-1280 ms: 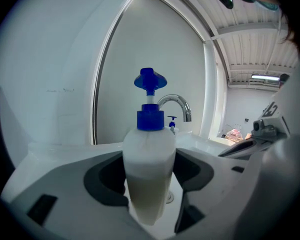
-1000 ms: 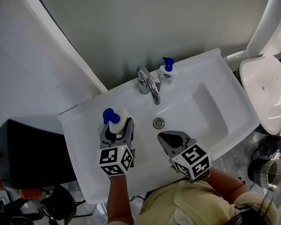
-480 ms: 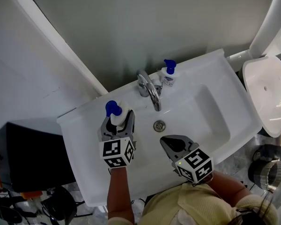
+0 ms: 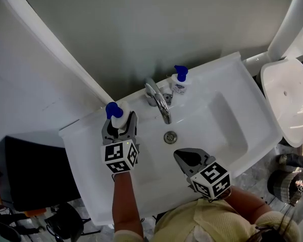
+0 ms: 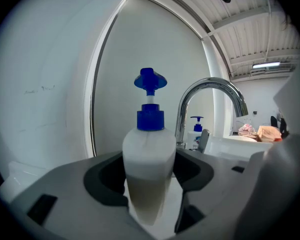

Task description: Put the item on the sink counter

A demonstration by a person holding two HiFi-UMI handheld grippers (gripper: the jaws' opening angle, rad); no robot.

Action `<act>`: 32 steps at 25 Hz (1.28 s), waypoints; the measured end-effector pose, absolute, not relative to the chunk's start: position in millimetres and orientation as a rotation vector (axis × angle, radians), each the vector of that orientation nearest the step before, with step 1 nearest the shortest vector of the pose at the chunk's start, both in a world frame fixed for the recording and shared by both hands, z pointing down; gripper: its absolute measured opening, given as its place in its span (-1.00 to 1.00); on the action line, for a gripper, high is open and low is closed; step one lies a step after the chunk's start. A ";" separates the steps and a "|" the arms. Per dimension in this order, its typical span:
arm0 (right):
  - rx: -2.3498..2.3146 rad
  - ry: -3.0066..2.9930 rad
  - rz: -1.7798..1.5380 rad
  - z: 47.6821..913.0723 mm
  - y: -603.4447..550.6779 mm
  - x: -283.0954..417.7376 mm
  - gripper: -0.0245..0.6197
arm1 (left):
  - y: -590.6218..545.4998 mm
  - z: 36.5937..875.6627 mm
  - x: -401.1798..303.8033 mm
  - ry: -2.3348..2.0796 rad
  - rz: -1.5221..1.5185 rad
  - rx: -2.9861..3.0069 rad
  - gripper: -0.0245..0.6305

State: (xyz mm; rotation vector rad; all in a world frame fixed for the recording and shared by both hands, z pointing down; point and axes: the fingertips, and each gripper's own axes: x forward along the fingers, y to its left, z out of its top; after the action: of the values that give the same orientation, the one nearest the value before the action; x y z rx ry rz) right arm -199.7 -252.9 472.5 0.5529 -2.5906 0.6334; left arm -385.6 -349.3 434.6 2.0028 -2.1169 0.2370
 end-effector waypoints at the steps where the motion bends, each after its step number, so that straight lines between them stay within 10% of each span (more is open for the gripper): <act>1: 0.552 -2.589 0.635 473.1 -252.9 -199.5 -0.85 | -351.2 434.7 -387.0 -2.120 0.236 2.003 -0.03; 32: 0.584 -2.564 0.693 478.7 -248.3 -192.1 -0.86 | -370.4 446.9 -398.4 -2.224 0.215 2.015 -0.02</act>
State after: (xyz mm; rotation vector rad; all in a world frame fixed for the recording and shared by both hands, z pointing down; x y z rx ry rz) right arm -192.1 -248.3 478.7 0.5841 -2.5638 0.6928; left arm -398.4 -370.4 446.9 2.0150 -2.2237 0.2155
